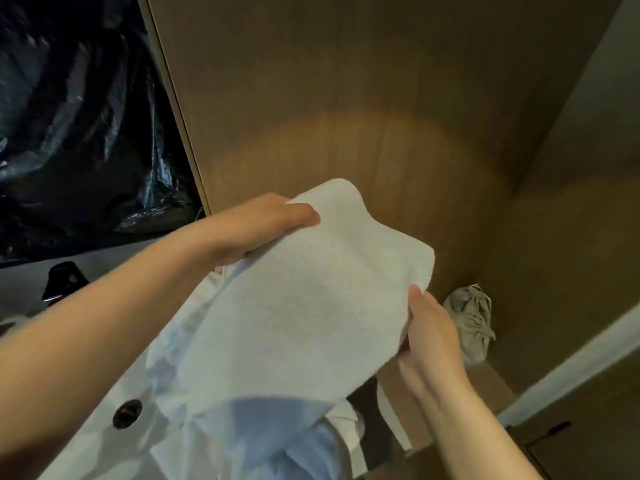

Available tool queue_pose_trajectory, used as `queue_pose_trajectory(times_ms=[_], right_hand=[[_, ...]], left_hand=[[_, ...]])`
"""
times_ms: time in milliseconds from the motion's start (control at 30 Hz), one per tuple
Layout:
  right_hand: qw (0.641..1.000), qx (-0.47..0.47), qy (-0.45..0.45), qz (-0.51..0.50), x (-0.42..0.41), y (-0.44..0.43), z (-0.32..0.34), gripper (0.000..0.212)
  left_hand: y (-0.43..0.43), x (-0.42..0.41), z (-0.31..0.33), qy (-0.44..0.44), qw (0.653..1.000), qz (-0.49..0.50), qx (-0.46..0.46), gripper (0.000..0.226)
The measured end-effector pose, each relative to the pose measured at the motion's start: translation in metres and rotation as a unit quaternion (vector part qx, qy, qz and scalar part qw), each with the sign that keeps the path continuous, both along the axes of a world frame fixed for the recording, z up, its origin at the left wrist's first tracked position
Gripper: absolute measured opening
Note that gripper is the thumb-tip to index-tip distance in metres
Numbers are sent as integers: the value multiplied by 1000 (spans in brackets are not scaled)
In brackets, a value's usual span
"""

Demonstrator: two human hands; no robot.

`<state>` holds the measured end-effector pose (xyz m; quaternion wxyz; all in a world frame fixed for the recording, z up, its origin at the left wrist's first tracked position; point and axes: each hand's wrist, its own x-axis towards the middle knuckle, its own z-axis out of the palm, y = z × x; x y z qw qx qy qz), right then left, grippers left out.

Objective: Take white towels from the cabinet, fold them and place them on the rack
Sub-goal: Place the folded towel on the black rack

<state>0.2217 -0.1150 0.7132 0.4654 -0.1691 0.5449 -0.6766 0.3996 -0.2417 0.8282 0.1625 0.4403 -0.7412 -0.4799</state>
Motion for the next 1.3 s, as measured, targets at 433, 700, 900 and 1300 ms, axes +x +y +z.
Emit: queue_pose_trajectory(times_ms=[433, 700, 900, 1300], right_hand=[[957, -121, 191, -183, -152, 111, 110, 38], [876, -122, 361, -296, -264, 180, 173, 41], [829, -89, 458, -309, -326, 211, 206, 39], [809, -152, 468, -322, -414, 193, 258, 8]], left_hand=[[82, -173, 86, 90, 945, -65, -306, 36], [141, -266, 91, 207, 920, -88, -322, 31], [161, -323, 109, 245, 925, -115, -269, 46], [140, -415, 150, 353, 898, -98, -245, 43]])
